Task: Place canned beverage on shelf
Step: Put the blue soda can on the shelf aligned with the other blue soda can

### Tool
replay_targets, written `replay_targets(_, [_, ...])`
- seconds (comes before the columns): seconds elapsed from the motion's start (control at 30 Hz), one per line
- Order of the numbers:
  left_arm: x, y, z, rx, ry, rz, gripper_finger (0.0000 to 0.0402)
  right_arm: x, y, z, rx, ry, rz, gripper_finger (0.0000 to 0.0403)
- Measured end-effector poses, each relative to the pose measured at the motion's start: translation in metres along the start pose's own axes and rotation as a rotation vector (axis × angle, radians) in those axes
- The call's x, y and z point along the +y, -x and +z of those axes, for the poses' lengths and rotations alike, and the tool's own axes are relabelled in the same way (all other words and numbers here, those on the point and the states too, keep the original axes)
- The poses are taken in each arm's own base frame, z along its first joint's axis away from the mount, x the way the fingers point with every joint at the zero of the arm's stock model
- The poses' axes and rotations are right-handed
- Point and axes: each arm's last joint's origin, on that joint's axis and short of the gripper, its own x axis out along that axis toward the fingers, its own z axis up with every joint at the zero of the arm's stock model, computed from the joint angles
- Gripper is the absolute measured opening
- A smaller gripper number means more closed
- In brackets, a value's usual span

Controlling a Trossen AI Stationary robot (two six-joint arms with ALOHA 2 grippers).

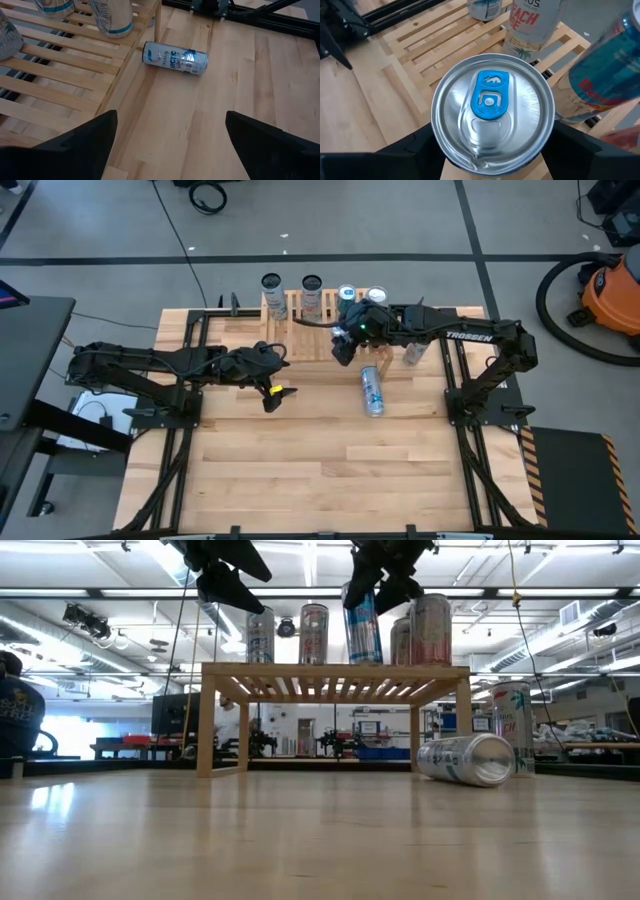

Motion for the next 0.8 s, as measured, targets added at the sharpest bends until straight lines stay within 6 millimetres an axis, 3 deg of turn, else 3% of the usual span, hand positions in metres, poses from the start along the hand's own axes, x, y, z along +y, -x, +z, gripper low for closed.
replay_targets(0.47, [0.000,0.000,0.000,0.000,0.001,0.000,0.0373,-0.001,0.001,0.000,-0.002,0.013,-0.008,0.0323])
replay_targets(0.8, [0.000,0.000,0.000,-0.001,0.003,0.000,0.0373,-0.009,0.028,0.004,-0.067,-0.010,0.012,0.0325])
